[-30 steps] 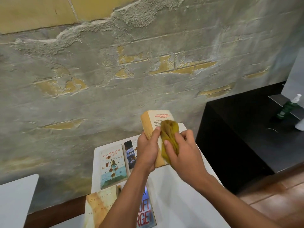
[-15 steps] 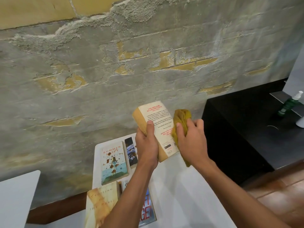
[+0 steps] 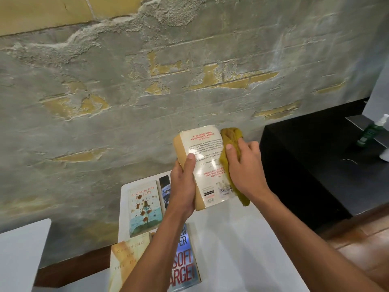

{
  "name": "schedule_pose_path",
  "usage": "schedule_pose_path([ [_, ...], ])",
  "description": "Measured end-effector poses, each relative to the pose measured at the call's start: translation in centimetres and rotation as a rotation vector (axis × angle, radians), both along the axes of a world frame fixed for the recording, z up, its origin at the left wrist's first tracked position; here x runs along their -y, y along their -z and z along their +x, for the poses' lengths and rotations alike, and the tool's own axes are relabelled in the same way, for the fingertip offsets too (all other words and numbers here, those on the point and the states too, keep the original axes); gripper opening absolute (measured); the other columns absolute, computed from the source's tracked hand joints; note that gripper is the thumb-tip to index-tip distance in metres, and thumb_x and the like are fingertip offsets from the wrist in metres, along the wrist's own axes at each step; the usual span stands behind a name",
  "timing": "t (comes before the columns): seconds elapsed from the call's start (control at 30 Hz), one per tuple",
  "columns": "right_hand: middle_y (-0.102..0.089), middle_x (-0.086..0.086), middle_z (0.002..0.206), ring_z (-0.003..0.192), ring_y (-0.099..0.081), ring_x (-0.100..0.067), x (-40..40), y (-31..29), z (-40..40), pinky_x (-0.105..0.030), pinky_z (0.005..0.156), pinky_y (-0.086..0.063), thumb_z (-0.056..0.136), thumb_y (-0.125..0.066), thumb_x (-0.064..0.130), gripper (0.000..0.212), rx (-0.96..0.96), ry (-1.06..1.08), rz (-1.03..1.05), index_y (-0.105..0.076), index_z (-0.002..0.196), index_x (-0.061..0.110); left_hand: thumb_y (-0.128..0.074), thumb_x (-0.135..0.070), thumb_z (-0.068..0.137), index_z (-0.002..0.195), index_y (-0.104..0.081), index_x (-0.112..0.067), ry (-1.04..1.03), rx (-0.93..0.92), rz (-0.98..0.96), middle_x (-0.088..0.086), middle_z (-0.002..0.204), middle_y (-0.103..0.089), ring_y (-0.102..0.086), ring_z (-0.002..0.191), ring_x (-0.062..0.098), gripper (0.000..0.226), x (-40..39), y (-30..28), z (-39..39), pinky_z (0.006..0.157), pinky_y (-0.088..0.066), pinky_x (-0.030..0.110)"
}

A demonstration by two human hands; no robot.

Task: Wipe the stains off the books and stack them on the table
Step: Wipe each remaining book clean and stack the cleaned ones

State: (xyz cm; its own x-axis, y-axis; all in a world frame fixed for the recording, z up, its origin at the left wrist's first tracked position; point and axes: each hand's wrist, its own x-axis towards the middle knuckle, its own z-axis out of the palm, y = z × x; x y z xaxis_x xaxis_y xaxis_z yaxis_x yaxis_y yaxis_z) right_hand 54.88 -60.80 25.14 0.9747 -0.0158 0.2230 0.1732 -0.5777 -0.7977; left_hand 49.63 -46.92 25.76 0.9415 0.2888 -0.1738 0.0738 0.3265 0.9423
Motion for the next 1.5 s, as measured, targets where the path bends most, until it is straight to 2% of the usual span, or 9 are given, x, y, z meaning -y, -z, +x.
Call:
schedule_pose_path([
  [0.37, -0.037, -0.003, 0.108, 0.103, -0.040, -0.019, -3.3, -3.1, 1.7, -0.033, 0.085, -0.042, 0.102, -0.043, 0.043, 0.032, 0.358, -0.121, -0.124, -0.053, 0.116, 0.016, -0.051, -0.026, 0.104, 0.121, -0.059, -0.021, 0.084, 0.111, 0.234, 0.007, 0.104, -0.075, -0.073, 0.094, 0.021, 0.019, 0.1, -0.3, 0.0, 0.076, -0.058, 0.036],
  [0.57, -0.038, -0.002, 0.107, 0.103, -0.037, -0.016, -2.3, -2.9, 4.8, -0.036, 0.092, -0.042, 0.104, -0.040, 0.041, 0.035, 0.243, -0.032, -0.067, -0.055, 0.122, 0.016, -0.056, -0.031, 0.102, 0.118, -0.058, -0.032, 0.146, 0.086, 0.288, -0.002, 0.111, -0.074, -0.072, 0.102, 0.019, 0.016, 0.3, 0.1, -0.4, 0.093, -0.057, 0.051],
  [0.73, -0.039, -0.003, 0.104, 0.101, -0.038, -0.018, -4.2, -3.4, 3.6, -0.029, 0.083, -0.036, 0.103, -0.044, 0.039, 0.036, 0.432, -0.177, -0.104, -0.056, 0.127, 0.014, -0.058, -0.045, 0.095, 0.118, -0.061, -0.036, 0.155, 0.088, 0.363, -0.006, 0.110, -0.074, -0.071, 0.104, 0.017, 0.025, 0.5, 0.3, -0.4, 0.095, -0.054, 0.052],
  [0.9, -0.042, -0.002, 0.111, 0.104, -0.042, -0.015, -2.3, -2.4, 6.1, -0.031, 0.091, -0.040, 0.104, -0.041, 0.041, 0.038, 0.160, 0.012, -0.062, -0.050, 0.133, 0.019, -0.057, -0.035, 0.102, 0.124, -0.059, -0.029, 0.143, 0.021, 0.250, -0.001, 0.114, -0.074, -0.072, 0.104, 0.020, 0.023, 0.0, 1.2, -1.1, 0.094, -0.056, 0.053],
  [0.97, -0.051, -0.001, 0.115, 0.105, -0.051, -0.014, -1.6, -2.4, 6.2, -0.030, 0.089, -0.043, 0.105, -0.041, 0.040, 0.040, -0.036, 0.047, 0.204, -0.050, 0.137, 0.017, -0.053, -0.034, 0.103, 0.127, -0.058, -0.022, 0.136, 0.009, 0.184, 0.002, 0.114, -0.074, -0.072, 0.104, 0.023, 0.026, -0.2, 1.1, -1.3, 0.093, -0.056, 0.053],
  [1.07, -0.062, -0.006, 0.088, 0.078, -0.063, -0.021, -0.4, -2.2, 5.7, -0.030, 0.064, -0.053, 0.103, -0.050, 0.026, 0.021, -0.432, 0.118, 0.943, -0.062, 0.108, 0.010, -0.047, -0.035, 0.104, 0.130, -0.057, -0.015, 0.094, -0.033, 0.031, 0.007, 0.115, -0.074, -0.073, 0.103, 0.025, 0.034, -0.4, 0.7, -1.2, 0.092, -0.057, 0.050],
  [1.17, -0.059, -0.012, 0.083, 0.069, -0.060, -0.027, 0.3, -0.9, 3.4, -0.034, 0.061, -0.052, 0.098, -0.053, 0.035, 0.025, -0.706, 0.076, 1.161, -0.060, 0.106, 0.012, -0.039, -0.043, 0.104, 0.131, -0.060, -0.017, 0.131, -0.084, -0.283, 0.011, 0.126, -0.070, -0.067, 0.116, 0.031, 0.043, -0.2, 0.1, -0.9, 0.102, -0.049, 0.053],
  [1.37, -0.063, -0.010, 0.063, 0.050, -0.063, -0.024, 0.0, -3.2, -0.6, -0.028, 0.046, -0.053, 0.102, -0.043, 0.039, 0.039, -0.737, -0.202, 1.294, -0.064, 0.084, 0.012, -0.032, -0.048, 0.107, 0.126, -0.060, -0.026, 0.187, -0.193, -0.034, 0.004, 0.113, -0.075, -0.073, 0.102, 0.023, 0.041, -0.7, 0.5, 0.1, 0.088, -0.057, 0.043],
  [1.5, -0.066, -0.019, 0.095, 0.086, -0.067, -0.039, -1.1, -3.9, -0.3, -0.058, 0.085, -0.057, 0.092, -0.064, 0.045, 0.045, -0.619, -0.167, 1.185, -0.069, 0.111, 0.005, -0.033, -0.045, 0.109, 0.123, -0.063, -0.021, 0.248, -0.327, -0.035, 0.001, 0.098, -0.077, -0.073, 0.091, 0.017, 0.042, -1.8, 0.7, 1.1, 0.087, -0.056, 0.038],
])
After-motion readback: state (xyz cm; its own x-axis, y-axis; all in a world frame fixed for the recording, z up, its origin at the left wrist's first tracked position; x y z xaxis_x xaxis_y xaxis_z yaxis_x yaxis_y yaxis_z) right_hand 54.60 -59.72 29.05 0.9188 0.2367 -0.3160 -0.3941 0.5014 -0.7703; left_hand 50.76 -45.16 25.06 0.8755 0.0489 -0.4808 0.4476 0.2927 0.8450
